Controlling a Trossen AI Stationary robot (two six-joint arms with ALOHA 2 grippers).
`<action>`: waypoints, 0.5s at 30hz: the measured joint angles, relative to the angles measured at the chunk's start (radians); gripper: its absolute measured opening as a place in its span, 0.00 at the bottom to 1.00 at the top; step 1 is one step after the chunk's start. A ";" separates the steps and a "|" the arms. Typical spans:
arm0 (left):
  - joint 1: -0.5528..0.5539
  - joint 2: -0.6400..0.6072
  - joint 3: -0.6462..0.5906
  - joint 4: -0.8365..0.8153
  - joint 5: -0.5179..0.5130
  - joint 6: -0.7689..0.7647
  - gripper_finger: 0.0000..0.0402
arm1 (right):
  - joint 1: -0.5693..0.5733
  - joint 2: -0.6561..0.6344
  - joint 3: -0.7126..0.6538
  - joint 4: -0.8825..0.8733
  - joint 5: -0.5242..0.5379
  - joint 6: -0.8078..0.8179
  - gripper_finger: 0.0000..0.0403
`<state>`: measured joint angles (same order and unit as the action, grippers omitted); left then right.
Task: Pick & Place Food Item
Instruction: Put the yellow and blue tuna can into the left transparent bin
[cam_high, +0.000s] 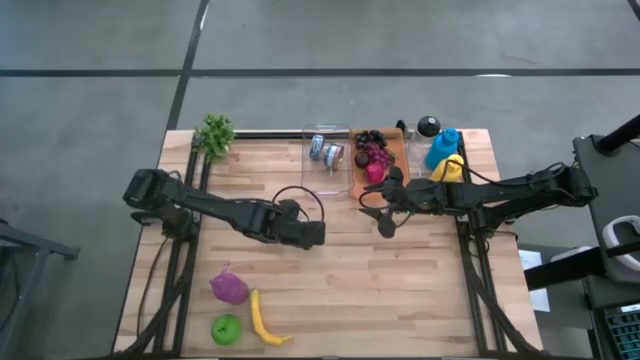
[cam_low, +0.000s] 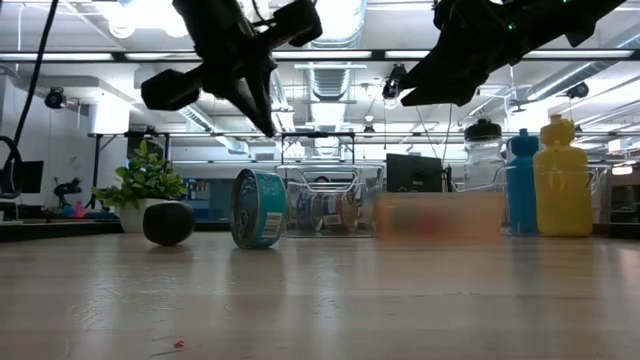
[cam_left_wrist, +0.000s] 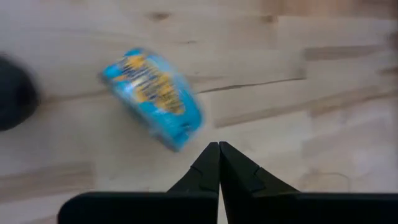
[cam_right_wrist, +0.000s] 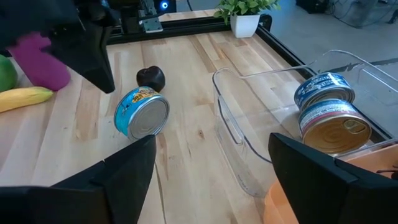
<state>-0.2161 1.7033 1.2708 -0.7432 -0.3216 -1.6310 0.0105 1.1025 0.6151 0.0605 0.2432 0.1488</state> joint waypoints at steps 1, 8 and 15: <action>0.000 0.012 0.004 -0.021 0.002 -0.024 0.01 | 0.000 0.000 0.000 0.001 0.000 0.000 0.77; 0.010 0.071 0.021 -0.042 0.009 -0.112 0.01 | 0.000 0.000 0.000 0.002 0.000 0.000 0.80; 0.014 0.070 0.020 -0.046 0.008 -0.140 0.01 | 0.000 0.000 0.000 0.002 0.000 0.000 0.83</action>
<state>-0.2025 1.7737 1.2911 -0.7895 -0.3134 -1.7707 0.0105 1.1023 0.6151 0.0624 0.2432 0.1486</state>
